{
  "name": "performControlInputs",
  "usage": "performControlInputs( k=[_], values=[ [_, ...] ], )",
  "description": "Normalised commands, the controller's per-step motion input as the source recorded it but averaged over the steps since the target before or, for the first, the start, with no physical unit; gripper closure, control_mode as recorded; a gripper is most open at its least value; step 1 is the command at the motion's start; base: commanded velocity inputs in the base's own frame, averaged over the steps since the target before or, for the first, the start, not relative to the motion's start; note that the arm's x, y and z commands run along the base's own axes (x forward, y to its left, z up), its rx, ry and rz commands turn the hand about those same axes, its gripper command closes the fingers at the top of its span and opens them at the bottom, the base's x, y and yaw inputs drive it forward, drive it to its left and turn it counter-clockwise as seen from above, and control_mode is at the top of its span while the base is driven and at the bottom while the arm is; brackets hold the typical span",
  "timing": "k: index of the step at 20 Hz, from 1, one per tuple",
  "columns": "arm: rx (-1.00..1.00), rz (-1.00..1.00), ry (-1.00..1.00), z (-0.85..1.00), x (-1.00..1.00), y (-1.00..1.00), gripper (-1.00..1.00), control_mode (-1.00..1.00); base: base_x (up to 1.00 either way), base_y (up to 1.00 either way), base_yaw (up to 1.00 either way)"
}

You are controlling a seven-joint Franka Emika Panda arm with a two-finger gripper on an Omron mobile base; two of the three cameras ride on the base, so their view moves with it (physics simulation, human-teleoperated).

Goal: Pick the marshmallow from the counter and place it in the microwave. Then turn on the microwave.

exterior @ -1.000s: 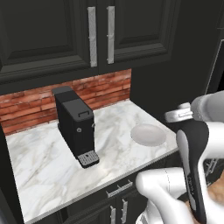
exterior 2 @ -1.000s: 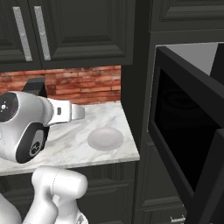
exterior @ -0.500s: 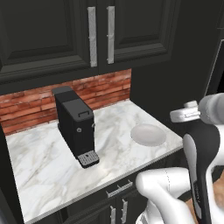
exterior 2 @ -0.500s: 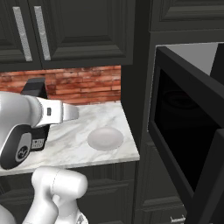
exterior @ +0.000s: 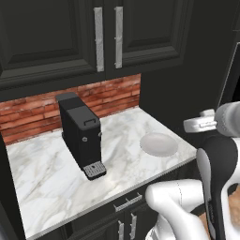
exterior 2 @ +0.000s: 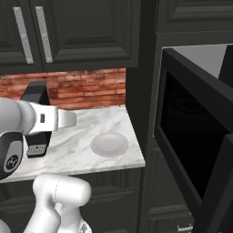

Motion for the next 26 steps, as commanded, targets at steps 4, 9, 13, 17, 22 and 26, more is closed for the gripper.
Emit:
performControlInputs(
  k=[4, 9, 13, 17, 22, 26],
  values=[
    [0.0, -0.01, -0.01, 0.0, -0.15, 0.0, 1.0, 1.0, -0.04, 0.0, 0.0],
    [0.0, 0.0, 0.0, 0.0, 0.0, 0.0, 1.0, 1.0, -0.29, 0.0, 0.0],
    [0.0, 0.0, 0.0, 0.0, 0.0, 0.0, 1.0, 1.0, -0.28, 0.0, 0.0],
    [0.0, 0.0, 0.0, 0.0, 0.0, 0.0, 1.0, 1.0, -0.19, 0.01, 0.03],
    [0.0, 0.0, 0.0, 0.0, 0.0, 0.0, 1.0, 1.0, -0.31, 0.01, 0.06],
    [0.0, 0.0, 0.0, 0.0, 0.0, 0.0, 1.0, 1.0, -0.45, 0.0, 0.08]
  ],
)
